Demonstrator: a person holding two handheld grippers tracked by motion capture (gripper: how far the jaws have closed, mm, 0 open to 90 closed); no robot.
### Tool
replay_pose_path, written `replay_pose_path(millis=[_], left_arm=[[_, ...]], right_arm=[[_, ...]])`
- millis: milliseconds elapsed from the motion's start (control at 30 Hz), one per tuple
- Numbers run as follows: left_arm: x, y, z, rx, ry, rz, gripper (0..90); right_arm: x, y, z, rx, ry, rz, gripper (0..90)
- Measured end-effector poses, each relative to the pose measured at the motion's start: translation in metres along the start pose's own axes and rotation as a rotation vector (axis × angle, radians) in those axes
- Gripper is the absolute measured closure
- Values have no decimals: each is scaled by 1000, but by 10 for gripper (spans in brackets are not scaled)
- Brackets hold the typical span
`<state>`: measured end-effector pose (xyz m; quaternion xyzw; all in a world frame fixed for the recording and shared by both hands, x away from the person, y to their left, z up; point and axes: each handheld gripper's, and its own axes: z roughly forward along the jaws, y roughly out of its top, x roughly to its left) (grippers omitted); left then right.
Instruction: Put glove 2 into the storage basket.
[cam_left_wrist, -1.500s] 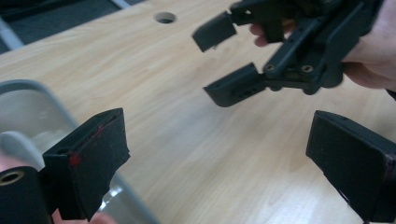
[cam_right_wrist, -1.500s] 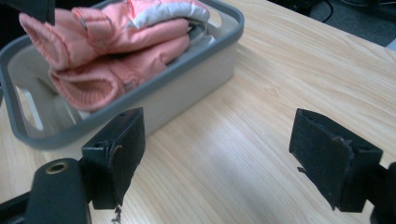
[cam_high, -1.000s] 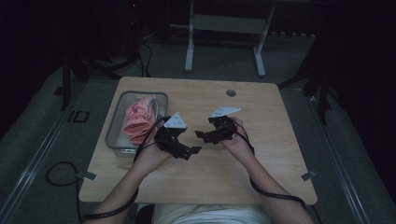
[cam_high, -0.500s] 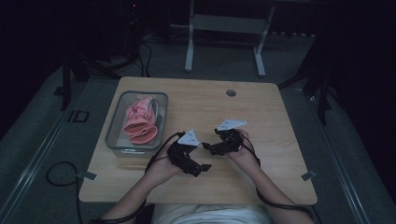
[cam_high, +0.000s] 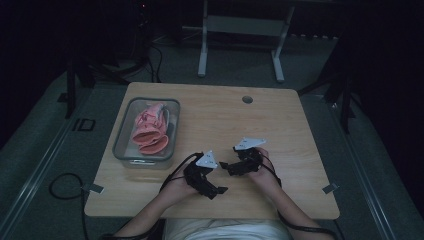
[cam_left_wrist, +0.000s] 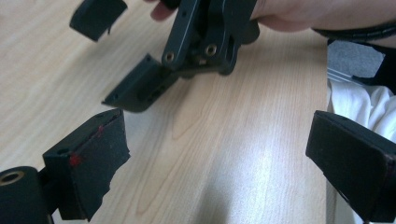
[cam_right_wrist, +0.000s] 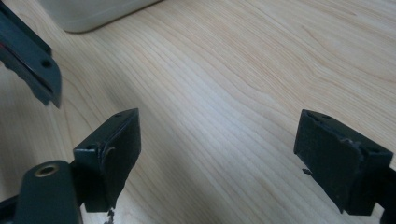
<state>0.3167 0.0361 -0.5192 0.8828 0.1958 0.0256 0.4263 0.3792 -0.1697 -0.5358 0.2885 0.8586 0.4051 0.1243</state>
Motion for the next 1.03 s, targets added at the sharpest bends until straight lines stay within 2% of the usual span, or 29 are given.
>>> replay_pose_path(millis=[100,167,333,400,600,1033], left_arm=[[2,-6,3,7,9,-3,52],[4,-9,4,4,5,-21,52],[7,-14,5,18,33,-23,52],[8,-16,6,18,25,-35,52],[8,-21,10,38,59,-4,52],[8,-27,12,35,73,-17,52]], right_arm=[[0,-3,-1,6,-3,-7,143],[0,-6,-1,8,-7,-11,143],[-1,-13,-1,22,-13,-19,141],[-1,-14,-1,23,-15,-21,141],[-5,-21,-1,26,-26,-17,141],[-8,-26,-2,17,-32,-10,141]])
